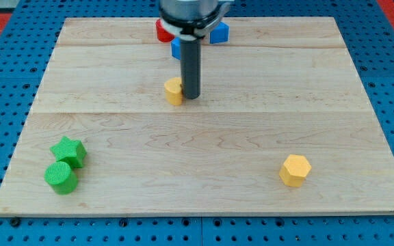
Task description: Slide the yellow heart bottom left to the blue cube
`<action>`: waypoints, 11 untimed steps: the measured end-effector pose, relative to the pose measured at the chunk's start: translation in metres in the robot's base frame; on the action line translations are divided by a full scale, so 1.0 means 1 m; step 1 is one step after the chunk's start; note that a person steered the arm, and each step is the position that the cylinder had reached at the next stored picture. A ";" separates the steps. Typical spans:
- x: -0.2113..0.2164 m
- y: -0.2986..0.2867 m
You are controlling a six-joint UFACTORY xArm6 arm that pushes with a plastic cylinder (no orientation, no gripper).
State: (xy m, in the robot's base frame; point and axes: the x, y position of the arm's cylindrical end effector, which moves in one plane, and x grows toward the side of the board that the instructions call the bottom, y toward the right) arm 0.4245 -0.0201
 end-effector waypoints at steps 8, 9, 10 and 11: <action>-0.062 -0.038; -0.051 -0.031; -0.048 -0.018; -0.048 -0.019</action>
